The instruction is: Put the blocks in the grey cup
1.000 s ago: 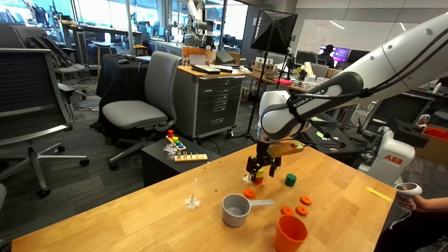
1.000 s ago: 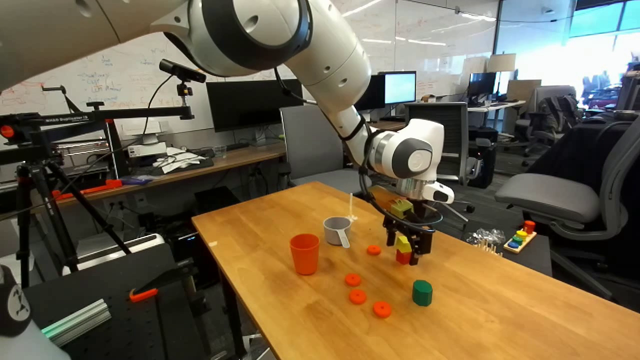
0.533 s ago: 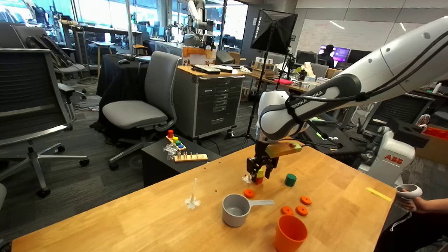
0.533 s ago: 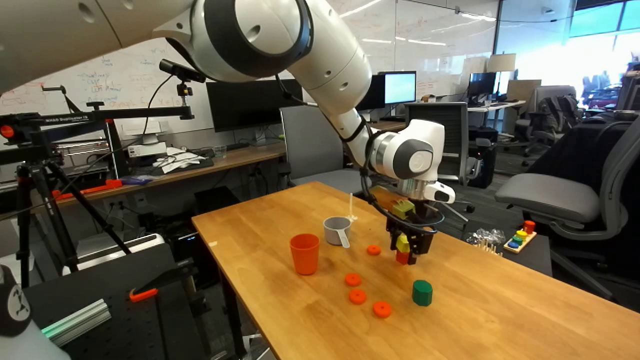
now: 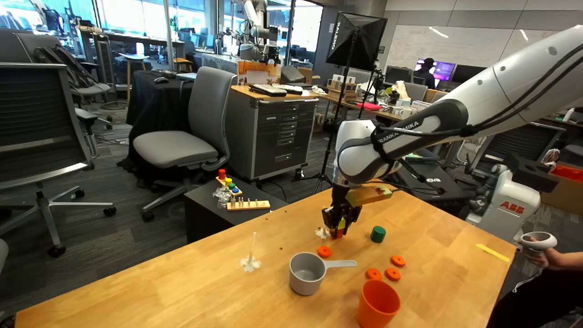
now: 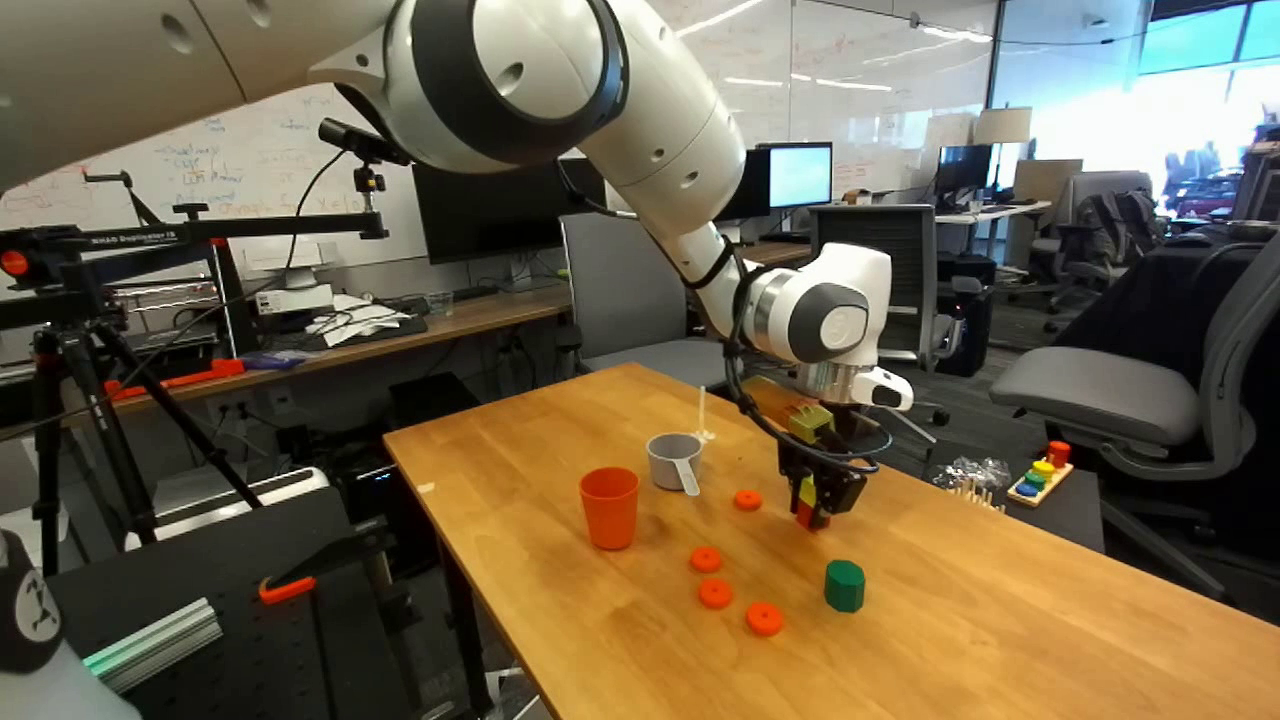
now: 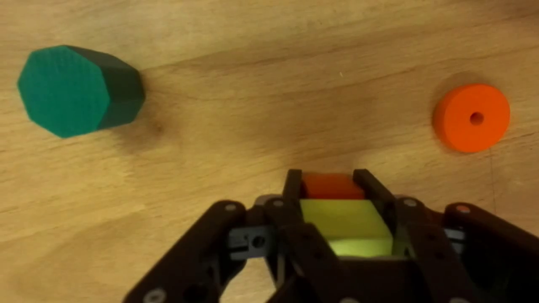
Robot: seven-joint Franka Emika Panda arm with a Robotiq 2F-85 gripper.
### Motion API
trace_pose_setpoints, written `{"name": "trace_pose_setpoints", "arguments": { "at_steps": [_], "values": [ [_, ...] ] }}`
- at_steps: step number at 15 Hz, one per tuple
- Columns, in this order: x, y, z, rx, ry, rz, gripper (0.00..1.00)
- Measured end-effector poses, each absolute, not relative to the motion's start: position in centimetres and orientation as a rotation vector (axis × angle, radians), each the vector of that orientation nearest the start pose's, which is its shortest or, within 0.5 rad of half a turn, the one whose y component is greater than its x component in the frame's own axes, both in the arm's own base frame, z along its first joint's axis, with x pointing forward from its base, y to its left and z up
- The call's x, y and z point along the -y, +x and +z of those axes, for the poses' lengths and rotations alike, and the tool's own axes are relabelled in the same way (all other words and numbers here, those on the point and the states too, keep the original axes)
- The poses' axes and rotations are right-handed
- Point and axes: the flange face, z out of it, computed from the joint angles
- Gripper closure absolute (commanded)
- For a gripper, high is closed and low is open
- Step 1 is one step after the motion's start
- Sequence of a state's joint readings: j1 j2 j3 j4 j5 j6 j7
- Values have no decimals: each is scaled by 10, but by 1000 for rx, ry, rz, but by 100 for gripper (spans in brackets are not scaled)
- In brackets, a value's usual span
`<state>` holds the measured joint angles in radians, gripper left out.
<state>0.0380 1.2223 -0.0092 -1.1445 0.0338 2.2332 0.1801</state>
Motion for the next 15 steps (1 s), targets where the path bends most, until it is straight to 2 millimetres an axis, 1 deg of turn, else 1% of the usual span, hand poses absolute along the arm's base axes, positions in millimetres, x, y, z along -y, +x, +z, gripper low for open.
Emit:
{"name": "trace_pose_setpoints", "arguments": {
  "at_steps": [3, 5, 7, 10, 13, 15],
  "values": [
    [-24, 726, 31, -259, -3121, 204, 87],
    [-26, 729, 39, -252, -3121, 183, 87],
    [-30, 734, 53, -242, -3118, 140, 86],
    [-38, 737, 82, -218, -3111, 70, 86],
    [-48, 732, 109, -190, -3100, 16, 86],
    [-59, 724, 123, -160, -3089, -10, 86]
  ]
}}
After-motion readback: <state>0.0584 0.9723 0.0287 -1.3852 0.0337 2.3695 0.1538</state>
